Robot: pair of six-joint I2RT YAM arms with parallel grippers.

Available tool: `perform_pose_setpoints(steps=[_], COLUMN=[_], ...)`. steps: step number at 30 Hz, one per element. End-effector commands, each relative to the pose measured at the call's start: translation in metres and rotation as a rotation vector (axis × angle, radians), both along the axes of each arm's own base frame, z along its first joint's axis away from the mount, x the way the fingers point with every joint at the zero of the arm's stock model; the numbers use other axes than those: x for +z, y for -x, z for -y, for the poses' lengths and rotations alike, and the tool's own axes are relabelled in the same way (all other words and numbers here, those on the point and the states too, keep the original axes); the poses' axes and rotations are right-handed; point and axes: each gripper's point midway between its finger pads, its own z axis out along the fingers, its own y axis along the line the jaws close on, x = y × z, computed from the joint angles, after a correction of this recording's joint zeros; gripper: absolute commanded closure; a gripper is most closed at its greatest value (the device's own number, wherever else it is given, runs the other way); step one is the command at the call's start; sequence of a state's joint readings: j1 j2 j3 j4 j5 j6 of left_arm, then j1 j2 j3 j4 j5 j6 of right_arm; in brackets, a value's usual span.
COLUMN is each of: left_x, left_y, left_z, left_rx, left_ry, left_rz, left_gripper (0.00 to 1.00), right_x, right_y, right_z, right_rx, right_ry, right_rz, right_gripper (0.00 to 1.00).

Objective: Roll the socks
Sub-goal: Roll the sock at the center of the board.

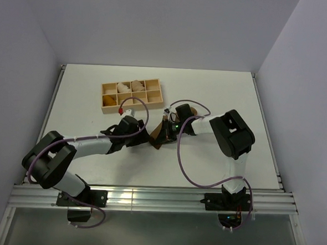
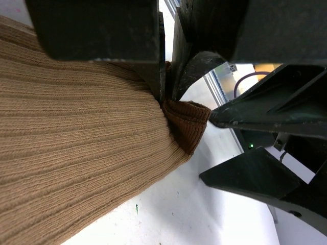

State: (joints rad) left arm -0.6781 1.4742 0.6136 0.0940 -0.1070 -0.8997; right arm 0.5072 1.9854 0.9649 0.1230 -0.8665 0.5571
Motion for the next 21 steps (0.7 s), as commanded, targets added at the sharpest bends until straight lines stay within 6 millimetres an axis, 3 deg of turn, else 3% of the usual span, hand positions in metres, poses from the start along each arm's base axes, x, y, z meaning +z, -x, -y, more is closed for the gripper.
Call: perform_pose_setpoints(steps=[1,12,15,19,21], left_x=[0.003,-0.009,-0.008,0.018,0.021], left_y=[-0.015,-0.009,-0.005,-0.006,-0.005], left_z=[0.006,0.006,0.003,0.003,0.003], left_rx=[0.004,-0.014,-0.018,-0.039,-0.061], left_ry=[-0.024,-0.083,-0.090,-0.044,-0.048], left_rz=[0.044,0.015,0.018,0.103,0.119], left_gripper=[0.27,0.40,0.37,0.30,0.30], right_x=[-0.015,-0.013,-0.014,-0.013,-0.012], right_y=[-0.005,-0.009,-0.011,-0.013,-0.014], right_z=[0.007,0.009,0.009,0.009,0.009], right_rx=[-0.017,-0.027,-0.027,-0.028,-0.026], right_ry=[0.054,0.048,0.052,0.056,0.055], right_rz=[0.003,-0.001,-0.004,0.001,0.005], right_gripper=[0.99,0.99,0.99,0.99,0.99])
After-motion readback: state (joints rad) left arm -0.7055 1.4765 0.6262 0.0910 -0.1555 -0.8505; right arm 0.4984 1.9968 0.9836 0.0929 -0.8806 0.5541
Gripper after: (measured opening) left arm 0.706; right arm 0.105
